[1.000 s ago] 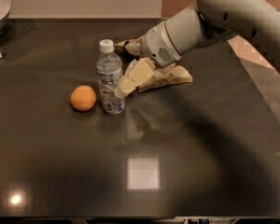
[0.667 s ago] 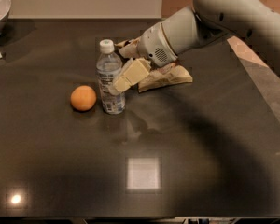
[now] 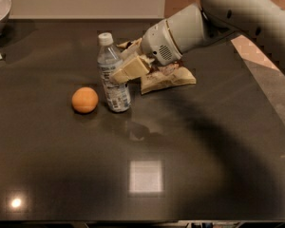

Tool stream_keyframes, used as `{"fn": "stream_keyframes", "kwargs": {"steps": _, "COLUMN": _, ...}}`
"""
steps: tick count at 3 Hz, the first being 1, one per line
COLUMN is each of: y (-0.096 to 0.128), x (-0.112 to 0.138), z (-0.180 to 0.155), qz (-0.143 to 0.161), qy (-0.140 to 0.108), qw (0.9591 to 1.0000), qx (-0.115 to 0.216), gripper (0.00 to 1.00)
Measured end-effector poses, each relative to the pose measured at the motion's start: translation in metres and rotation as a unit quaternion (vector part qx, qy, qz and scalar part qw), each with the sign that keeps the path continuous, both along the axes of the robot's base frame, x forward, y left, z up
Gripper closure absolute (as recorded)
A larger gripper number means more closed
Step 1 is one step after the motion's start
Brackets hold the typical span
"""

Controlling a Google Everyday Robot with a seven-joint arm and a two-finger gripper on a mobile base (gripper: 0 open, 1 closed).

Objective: Knock blue plastic bottle over

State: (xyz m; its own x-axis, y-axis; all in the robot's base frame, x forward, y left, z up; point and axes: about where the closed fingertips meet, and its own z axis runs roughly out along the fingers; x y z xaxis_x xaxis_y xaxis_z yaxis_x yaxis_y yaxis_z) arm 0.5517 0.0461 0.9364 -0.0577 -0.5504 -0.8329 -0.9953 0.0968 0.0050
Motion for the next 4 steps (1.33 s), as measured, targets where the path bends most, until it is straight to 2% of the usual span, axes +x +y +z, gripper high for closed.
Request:
{"fn": "stream_keyframes", "kwargs": {"steps": 1, "y": -0.013, "x": -0.002, "z": 0.011, "qz": -0.01, "qy": 0.001, "qw": 0.9999, "qx": -0.001, "gripper": 0.86}}
{"fn": "stream_keyframes", "kwargs": {"steps": 2, "y": -0.033, "x": -0.006, "z": 0.022, "qz": -0.018, "qy": 0.002, "qw": 0.9994, "qx": -0.03, "gripper": 1.0}}
{"fn": "stream_keyframes", "kwargs": {"steps": 3, "y": -0.06, "x": -0.014, "z": 0.031, "qz": -0.022, "qy": 0.005, "qw": 0.9957, "qx": -0.09, "gripper": 1.0}}
{"fn": "stream_keyframes", "kwargs": {"steps": 4, "y": -0.094, "x": -0.03, "z": 0.031, "qz": -0.012, "qy": 0.014, "qw": 0.9851, "qx": -0.171, "gripper": 1.0}}
